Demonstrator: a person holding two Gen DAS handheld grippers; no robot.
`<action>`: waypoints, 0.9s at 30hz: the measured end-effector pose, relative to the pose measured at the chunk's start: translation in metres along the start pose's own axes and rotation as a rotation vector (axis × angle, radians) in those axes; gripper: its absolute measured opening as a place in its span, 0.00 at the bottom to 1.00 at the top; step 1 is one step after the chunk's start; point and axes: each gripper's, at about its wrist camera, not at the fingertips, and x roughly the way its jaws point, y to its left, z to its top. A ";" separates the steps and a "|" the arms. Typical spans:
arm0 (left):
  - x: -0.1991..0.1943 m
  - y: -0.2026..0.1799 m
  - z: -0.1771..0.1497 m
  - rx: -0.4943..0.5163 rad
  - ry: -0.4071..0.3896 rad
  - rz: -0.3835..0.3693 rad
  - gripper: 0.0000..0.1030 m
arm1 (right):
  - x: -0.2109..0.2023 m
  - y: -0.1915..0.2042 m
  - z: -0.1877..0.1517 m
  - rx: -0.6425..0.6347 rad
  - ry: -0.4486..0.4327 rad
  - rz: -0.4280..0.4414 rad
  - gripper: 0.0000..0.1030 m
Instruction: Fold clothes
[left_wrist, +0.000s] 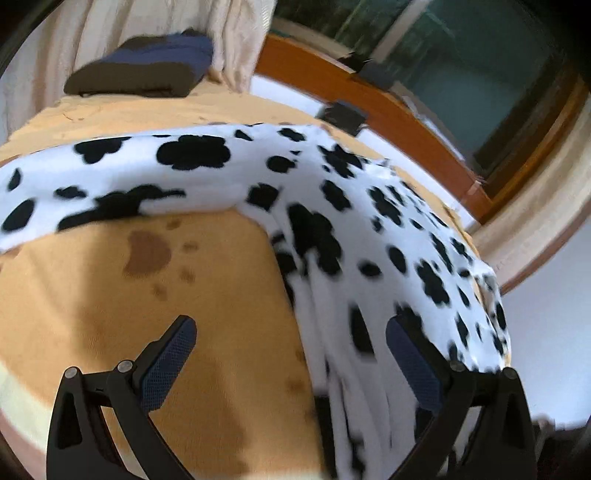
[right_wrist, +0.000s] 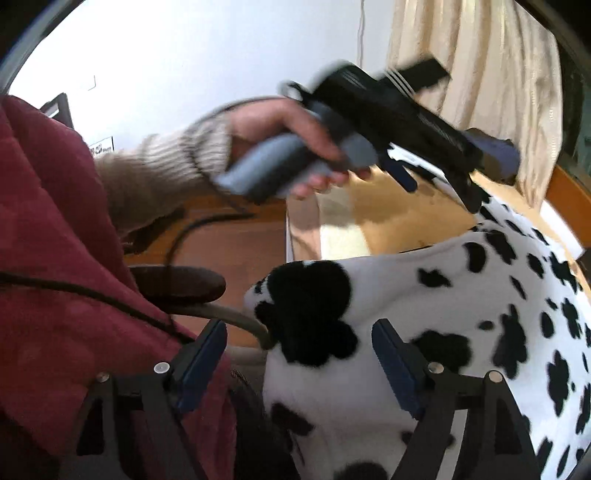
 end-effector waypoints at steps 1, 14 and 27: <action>0.009 0.004 0.011 -0.029 0.010 0.004 1.00 | -0.005 -0.006 -0.001 0.019 -0.008 0.002 0.80; 0.060 0.038 0.079 -0.325 0.066 -0.144 1.00 | -0.144 -0.213 -0.113 0.806 -0.246 -0.253 0.80; 0.061 0.057 0.114 -0.240 -0.138 0.173 1.00 | -0.142 -0.348 -0.185 0.952 -0.085 -0.619 0.81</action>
